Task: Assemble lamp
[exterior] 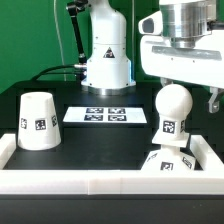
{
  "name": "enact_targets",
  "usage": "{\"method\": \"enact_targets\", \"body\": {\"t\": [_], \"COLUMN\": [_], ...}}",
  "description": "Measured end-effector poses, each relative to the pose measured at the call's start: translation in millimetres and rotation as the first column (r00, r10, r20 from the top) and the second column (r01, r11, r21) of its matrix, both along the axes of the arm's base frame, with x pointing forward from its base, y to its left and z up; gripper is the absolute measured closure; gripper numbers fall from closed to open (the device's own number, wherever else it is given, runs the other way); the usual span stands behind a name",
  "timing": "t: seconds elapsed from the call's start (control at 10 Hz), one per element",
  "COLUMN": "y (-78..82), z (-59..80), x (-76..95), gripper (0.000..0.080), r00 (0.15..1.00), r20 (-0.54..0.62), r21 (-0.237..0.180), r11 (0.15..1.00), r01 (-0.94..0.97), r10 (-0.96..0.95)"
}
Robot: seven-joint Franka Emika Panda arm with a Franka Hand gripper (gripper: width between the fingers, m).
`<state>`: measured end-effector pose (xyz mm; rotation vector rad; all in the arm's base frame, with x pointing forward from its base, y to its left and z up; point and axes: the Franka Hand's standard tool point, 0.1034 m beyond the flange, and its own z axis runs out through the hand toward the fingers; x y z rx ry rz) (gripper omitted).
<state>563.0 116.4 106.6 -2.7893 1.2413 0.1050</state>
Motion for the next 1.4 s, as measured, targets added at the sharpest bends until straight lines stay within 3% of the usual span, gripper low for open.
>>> {"method": "enact_targets", "body": {"t": [0.1,0.3,0.4,0.8,0.9,1.1,1.2,1.4], "y": [-5.2,-32.0,-40.6,-37.5,-38.3,-66.7,-85.1,-129.8], "z": [-3.0,-7.6,-8.1,-9.9,-12.1,-10.0,-9.6,-9.6], "x": [-9.1,-21.7,-23.3,-24.5,-30.1,-47.7,-51.0,-56.8], "gripper": [0.0101,0.0101,0.0101,0.0101,0.0101,0.0101,0.0101,0.0101], "r00": [0.996,0.961,0.96,0.955,0.924,0.833,0.765,0.71], "r20": [0.008,0.015,0.014,0.014,0.033,0.059,0.085,0.095], "r21": [-0.005,-0.011,-0.012,-0.011,-0.028,-0.051,-0.084,-0.099], "r11": [0.996,0.961,0.96,0.955,0.924,0.836,0.769,0.717], "r01": [-0.085,-0.277,-0.281,-0.297,-0.38,-0.547,-0.634,-0.69], "r10": [0.085,0.277,0.281,0.297,0.381,0.549,0.639,0.697]}}
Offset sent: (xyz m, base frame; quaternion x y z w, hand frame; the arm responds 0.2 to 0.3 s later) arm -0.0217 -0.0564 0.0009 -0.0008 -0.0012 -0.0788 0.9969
